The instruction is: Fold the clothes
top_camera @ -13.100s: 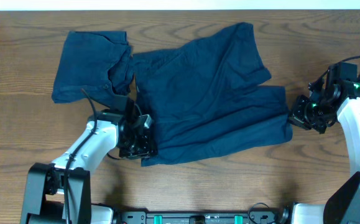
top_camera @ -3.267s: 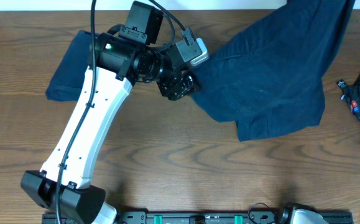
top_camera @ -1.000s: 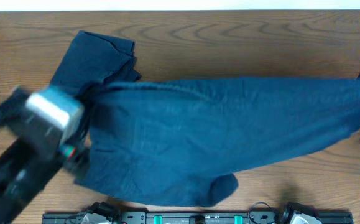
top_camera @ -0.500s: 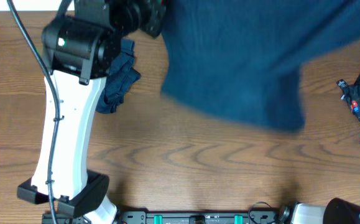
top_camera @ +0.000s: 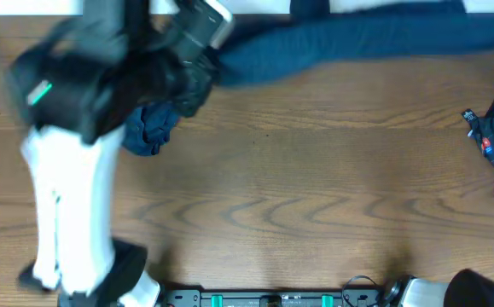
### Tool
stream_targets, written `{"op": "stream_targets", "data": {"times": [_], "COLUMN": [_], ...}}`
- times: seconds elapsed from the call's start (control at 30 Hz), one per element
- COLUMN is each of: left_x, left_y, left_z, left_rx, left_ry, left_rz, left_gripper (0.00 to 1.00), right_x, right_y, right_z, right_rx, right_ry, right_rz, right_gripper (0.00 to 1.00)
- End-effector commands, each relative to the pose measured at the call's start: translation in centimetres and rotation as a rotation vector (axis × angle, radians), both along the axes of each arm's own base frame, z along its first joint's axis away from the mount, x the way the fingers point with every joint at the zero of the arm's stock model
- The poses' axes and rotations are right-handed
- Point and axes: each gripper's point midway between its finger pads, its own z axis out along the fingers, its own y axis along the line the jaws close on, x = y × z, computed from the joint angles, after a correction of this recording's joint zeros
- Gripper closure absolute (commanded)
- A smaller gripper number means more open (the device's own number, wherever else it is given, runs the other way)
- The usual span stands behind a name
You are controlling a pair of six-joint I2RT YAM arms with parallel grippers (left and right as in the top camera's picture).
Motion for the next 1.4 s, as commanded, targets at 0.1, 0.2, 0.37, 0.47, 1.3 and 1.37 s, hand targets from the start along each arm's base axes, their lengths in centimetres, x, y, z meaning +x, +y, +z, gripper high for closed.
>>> {"op": "stream_targets", "data": {"times": [0.1,0.2,0.37,0.47,1.3,1.37], "left_x": [-0.9,-2.7,-5.9,-8.3,-14.7,-12.2], "left_y": [0.0,0.6,0.6,0.4,-0.4,-0.8], "left_z": [-12.2,-15.4,-17.9,-18.9,-19.4,-20.0], "left_rx": [0.116,0.162,0.159,0.143,0.149,0.144], "left_ry": [0.499,0.634,0.808,0.899,0.797,0.682], "left_rz": [0.073,0.093,0.119,0.109,-0.009,-0.008], "left_gripper": [0.94,0.94,0.94,0.94,0.62,0.62], "right_x": [-1.2,-2.7,-5.5,-7.0,-5.2,-2.9], "right_y": [-0.6,0.0,-0.4,-1.4,-0.5,1.0], "right_z": [-12.4,-17.5,-23.1,-24.7,-25.1,-24.4], "right_rx": [-0.060,-0.023,-0.015,-0.038,0.026,0.070], "right_ry": [0.426,0.603,0.805,0.900,0.828,0.708], "right_rz": [0.112,0.133,0.100,0.021,0.016,0.106], "right_gripper": [0.99,0.99,0.99,0.99,0.64,0.62]}}
